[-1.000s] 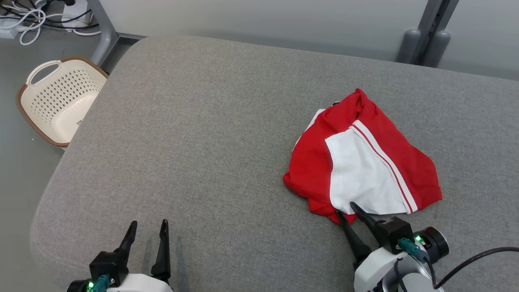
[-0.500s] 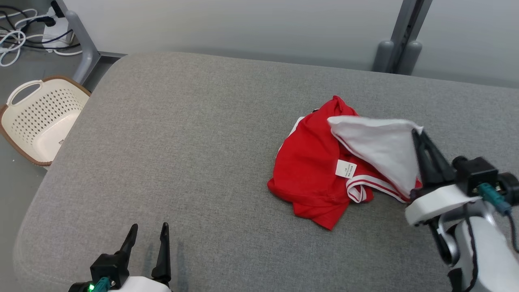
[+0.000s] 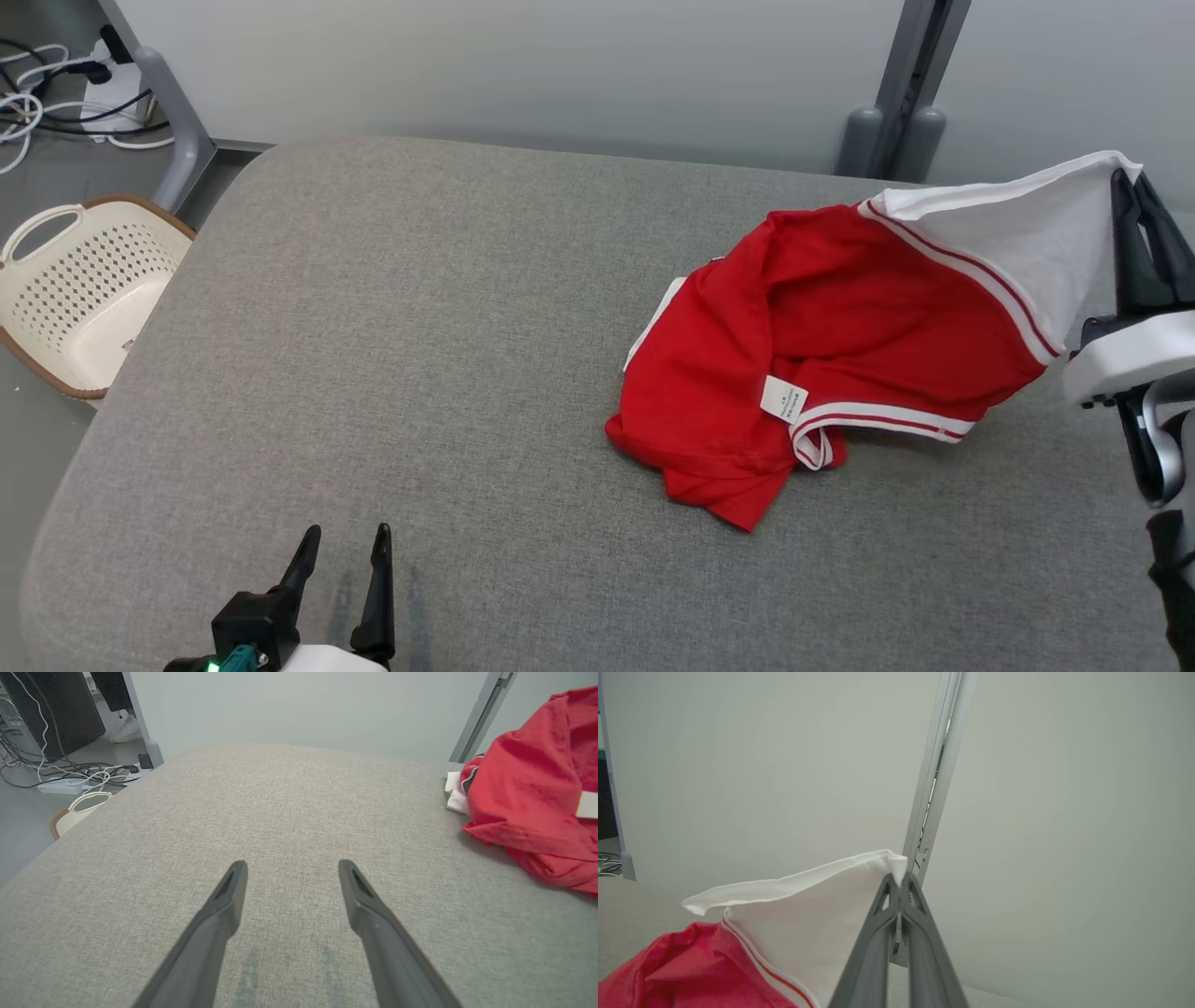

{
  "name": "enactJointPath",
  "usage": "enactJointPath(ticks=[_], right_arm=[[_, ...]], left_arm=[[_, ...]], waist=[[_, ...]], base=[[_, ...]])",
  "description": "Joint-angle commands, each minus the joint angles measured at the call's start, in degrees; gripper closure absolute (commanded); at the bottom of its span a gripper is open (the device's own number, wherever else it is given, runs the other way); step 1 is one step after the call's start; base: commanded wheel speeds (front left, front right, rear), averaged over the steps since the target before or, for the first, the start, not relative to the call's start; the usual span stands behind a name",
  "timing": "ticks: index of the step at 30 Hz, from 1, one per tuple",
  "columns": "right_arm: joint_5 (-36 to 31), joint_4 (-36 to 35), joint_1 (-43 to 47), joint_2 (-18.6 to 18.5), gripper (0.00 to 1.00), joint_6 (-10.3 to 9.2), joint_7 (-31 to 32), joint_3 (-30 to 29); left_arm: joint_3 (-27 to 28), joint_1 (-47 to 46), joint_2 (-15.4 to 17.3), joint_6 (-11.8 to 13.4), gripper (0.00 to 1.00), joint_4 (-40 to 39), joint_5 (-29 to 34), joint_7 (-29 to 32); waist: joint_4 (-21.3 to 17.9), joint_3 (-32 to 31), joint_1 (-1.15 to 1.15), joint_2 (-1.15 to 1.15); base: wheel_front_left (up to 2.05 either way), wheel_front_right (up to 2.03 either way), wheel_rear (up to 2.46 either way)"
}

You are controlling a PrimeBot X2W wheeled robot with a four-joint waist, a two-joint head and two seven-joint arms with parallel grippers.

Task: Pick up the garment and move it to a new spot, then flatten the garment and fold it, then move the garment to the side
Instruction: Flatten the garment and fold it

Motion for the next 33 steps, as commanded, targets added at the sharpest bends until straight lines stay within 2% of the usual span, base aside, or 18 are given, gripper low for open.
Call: enactJointPath(ticks=[1,6,14,15,16,17,18,25,33], right_arm=[[-1.5,2.3,-2.3,-1.7,1.00,-0.02,0.0,-0.3],[-3.9,6.9,-6.0,-3.9,1.00,-0.02,0.0,-1.4],[-9.7,14.6,-14.9,-7.6,1.00,-0.02,0.0,-5.7],[-10.7,15.6,-16.0,-7.9,0.89,-0.02,0.0,-6.5],[-11.8,16.5,-17.0,-8.1,0.60,-0.02,0.0,-7.2],[-12.8,17.2,-18.2,-8.2,0.25,-0.02,0.0,-8.0],[-13.6,17.8,-19.3,-8.2,0.00,-0.02,0.0,-8.7],[-17.4,18.1,-23.0,-6.4,0.00,-0.02,0.0,-9.4],[-12.5,14.3,-19.6,-3.7,0.00,-0.02,0.0,-4.4]], left_arm=[[-0.3,-0.3,0.2,-0.4,0.00,0.2,0.4,-0.3],[-1.3,-1.4,0.2,-0.8,0.00,0.1,0.5,-0.3],[-3.9,-4.2,0.2,-0.5,0.00,-0.7,-0.5,-0.3],[-4.3,-4.6,0.2,-0.4,0.00,-0.8,-0.8,-0.3],[-4.6,-4.8,0.2,-0.3,0.00,-1.0,-1.0,-0.3],[-5.0,-5.1,0.2,-0.1,0.00,-1.2,-1.2,-0.3],[-5.4,-5.4,0.2,0.0,0.00,-1.4,-1.4,-0.3],[-6.7,-6.4,0.2,1.3,0.00,-2.3,-2.5,-0.3],[-6.6,-6.9,0.2,1.3,0.00,-2.0,-2.2,-0.3]], waist=[[0.7,0.8,0.00,0.00],[2.4,3.0,0.00,0.00],[7.3,9.6,0.00,0.00],[7.8,10.4,0.00,0.00],[8.1,11.1,0.00,0.00],[8.4,11.7,0.00,0.00],[8.7,12.3,0.00,0.00],[8.4,13.9,0.00,0.00],[4.9,12.5,0.00,0.00]], base=[[0.00,0.00,0.00],[0.00,0.00,0.00],[0.00,0.00,0.00],[0.00,0.00,0.00],[0.00,0.00,0.00],[0.00,0.00,0.00],[0.00,0.00,0.00],[0.00,0.00,0.00],[0.00,0.00,0.00]])
